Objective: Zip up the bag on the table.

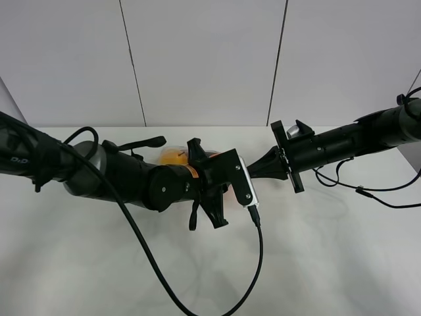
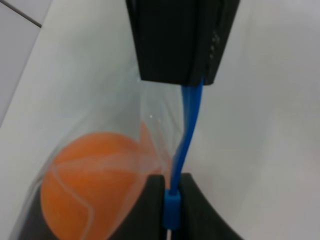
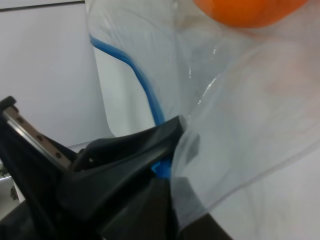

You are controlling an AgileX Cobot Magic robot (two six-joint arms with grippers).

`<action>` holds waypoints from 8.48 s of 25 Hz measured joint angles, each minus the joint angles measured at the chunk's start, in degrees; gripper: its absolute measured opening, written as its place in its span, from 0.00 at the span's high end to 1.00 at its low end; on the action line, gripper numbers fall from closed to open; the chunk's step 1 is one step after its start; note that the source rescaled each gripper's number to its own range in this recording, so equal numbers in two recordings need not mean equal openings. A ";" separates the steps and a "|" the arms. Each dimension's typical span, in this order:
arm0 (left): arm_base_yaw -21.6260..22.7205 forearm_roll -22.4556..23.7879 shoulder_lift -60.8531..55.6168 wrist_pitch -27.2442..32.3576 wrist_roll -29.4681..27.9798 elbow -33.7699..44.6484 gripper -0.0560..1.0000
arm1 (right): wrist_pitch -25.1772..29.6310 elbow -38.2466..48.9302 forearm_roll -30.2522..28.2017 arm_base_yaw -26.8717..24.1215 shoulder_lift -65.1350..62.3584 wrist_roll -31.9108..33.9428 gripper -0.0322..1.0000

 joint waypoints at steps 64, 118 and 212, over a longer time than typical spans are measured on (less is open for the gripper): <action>36.38 6.05 -1.43 -9.32 -2.04 4.47 0.05 | 0.19 -0.25 -1.25 0.28 0.00 0.22 0.97; 45.31 15.55 -37.85 87.12 -58.63 4.12 0.00 | 1.05 -0.25 -2.24 0.28 0.00 0.24 0.97; 45.31 16.82 -111.58 79.00 -58.82 29.04 0.00 | -9.03 38.51 -69.54 -1.75 -113.70 32.84 0.00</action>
